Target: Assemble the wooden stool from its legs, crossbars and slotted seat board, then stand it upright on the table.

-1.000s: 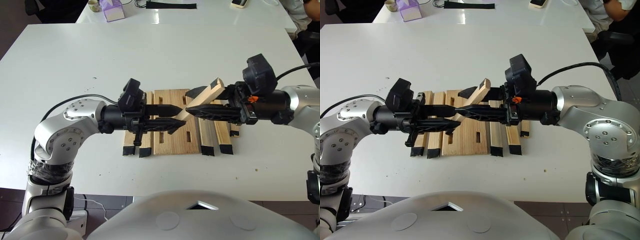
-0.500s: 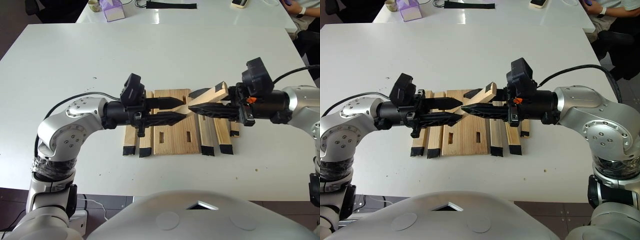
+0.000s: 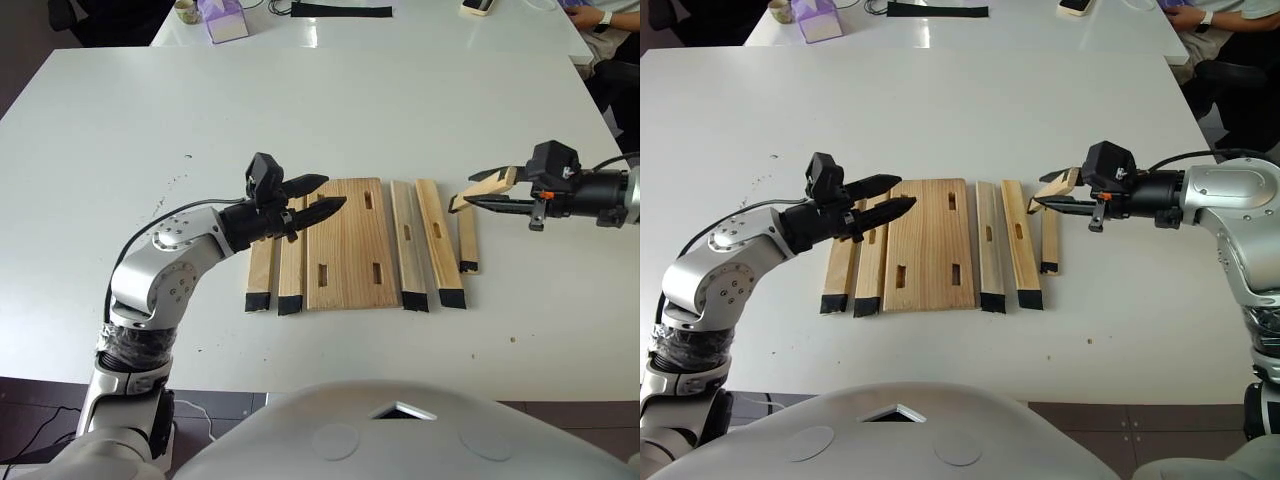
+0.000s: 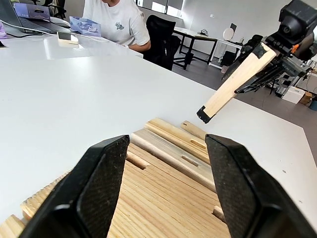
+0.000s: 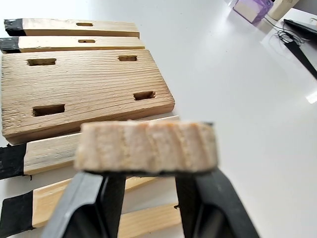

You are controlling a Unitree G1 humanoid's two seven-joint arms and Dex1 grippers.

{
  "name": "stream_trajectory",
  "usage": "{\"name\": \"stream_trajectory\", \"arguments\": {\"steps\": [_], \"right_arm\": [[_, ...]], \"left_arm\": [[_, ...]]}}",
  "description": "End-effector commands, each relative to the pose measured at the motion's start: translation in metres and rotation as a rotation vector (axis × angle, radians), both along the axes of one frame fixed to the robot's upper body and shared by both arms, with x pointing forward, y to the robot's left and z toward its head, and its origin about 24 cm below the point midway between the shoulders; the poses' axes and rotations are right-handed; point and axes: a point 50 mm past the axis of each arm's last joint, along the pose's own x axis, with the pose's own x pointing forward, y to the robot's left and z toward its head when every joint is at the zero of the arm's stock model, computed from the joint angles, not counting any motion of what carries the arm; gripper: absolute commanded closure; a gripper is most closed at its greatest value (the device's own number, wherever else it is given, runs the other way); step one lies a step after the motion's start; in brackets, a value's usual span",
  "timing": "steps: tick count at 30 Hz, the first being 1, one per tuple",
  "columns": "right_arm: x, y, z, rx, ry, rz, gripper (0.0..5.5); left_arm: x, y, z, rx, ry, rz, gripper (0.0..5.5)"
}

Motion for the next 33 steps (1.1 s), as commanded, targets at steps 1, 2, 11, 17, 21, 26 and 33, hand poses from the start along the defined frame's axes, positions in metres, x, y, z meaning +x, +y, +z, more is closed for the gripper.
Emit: {"name": "stream_trajectory", "arguments": {"steps": [1, 2, 11, 17, 21, 26, 33], "right_arm": [[0.004, 0.006, -0.012, 0.002, -0.017, 0.045, 4.21], [0.005, 0.007, -0.015, -0.002, -0.017, 0.05, 4.21], [0.002, 0.006, -0.037, -0.075, -0.009, 0.111, 4.21], [-0.007, 0.002, -0.039, -0.134, 0.052, 0.178, 4.21], [-0.008, -0.002, -0.041, -0.156, 0.105, 0.197, 4.21], [0.0, 0.0, -0.059, -0.126, 0.195, 0.176, 4.21], [0.012, 0.003, -0.09, 0.05, 0.372, 0.021, 4.21]], "left_arm": [[-0.002, -0.005, 0.004, -0.013, -0.014, 0.001, 2.66], [-0.003, -0.007, 0.004, -0.019, -0.013, -0.004, 2.66], [-0.01, -0.012, 0.003, -0.037, 0.002, -0.032, 2.66], [-0.013, -0.012, 0.004, -0.043, 0.003, -0.031, 2.66], [-0.013, -0.013, 0.004, -0.047, 0.004, -0.032, 2.66], [-0.012, -0.016, 0.003, -0.045, 0.008, -0.048, 2.66], [-0.008, -0.023, 0.006, -0.038, 0.013, -0.118, 2.66]]}}
